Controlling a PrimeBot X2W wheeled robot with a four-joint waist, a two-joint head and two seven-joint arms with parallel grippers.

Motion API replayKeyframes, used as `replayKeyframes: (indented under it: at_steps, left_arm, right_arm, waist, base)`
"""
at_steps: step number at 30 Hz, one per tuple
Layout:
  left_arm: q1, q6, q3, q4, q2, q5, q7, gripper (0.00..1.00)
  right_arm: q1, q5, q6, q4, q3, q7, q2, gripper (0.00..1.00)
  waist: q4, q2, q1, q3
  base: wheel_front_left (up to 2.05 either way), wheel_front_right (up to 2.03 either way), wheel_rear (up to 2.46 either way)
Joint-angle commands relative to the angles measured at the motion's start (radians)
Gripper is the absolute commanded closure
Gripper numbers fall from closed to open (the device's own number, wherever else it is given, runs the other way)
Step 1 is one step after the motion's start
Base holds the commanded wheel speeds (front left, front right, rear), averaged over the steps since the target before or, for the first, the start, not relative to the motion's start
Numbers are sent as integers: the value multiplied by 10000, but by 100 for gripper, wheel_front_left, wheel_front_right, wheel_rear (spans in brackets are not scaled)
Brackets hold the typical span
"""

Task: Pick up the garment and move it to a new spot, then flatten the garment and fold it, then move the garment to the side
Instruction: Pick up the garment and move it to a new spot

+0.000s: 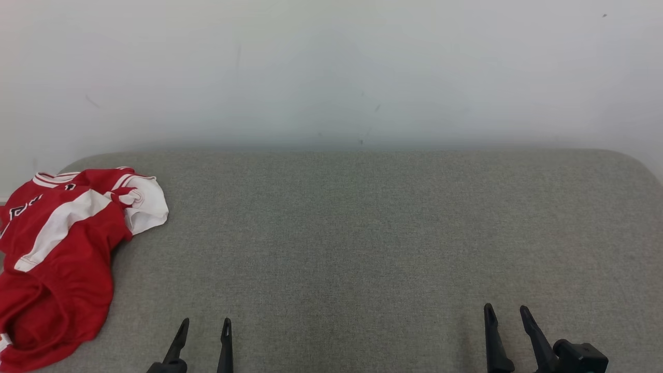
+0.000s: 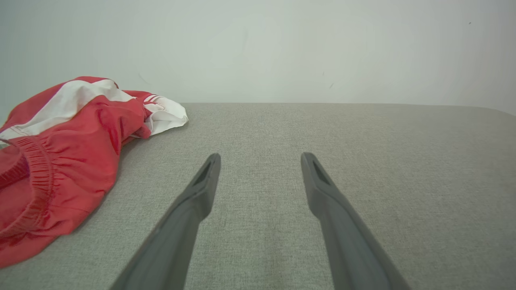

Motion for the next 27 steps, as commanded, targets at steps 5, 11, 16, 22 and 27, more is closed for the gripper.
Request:
replayKeyframes:
  at_steps: [5,11,16,22,27]
  left_arm:
    - [-81,9,-7,39,-15,-46,-38,0]
    - [-142,25,9,34,-15,-121,-37,0]
    - [-203,76,93,57,-18,-115,-38,0]
    - [-208,94,189,134,-7,-43,-37,0]
    - [-147,88,272,145,40,-19,-38,0]
  right_arm:
    - [45,37,32,21,18,-52,2,0]
    - [171,-40,32,-31,-72,-51,4,0]
    - [210,-12,32,-84,-109,-49,5,0]
    - [174,59,32,-88,-147,-37,7,0]
    - [145,172,32,-86,-117,-35,5,0]
  waist:
    - [17,0,0,9]
    - [336,0,0,23]
    - [971,0,0,66]
    - [2309,0,0,96]
    - [3109,0,0,107]
  base:
    - [0,0,0]
    - [0,0,0]
    - [0,0,0]
    - [0,0,0]
    - [0,0,0]
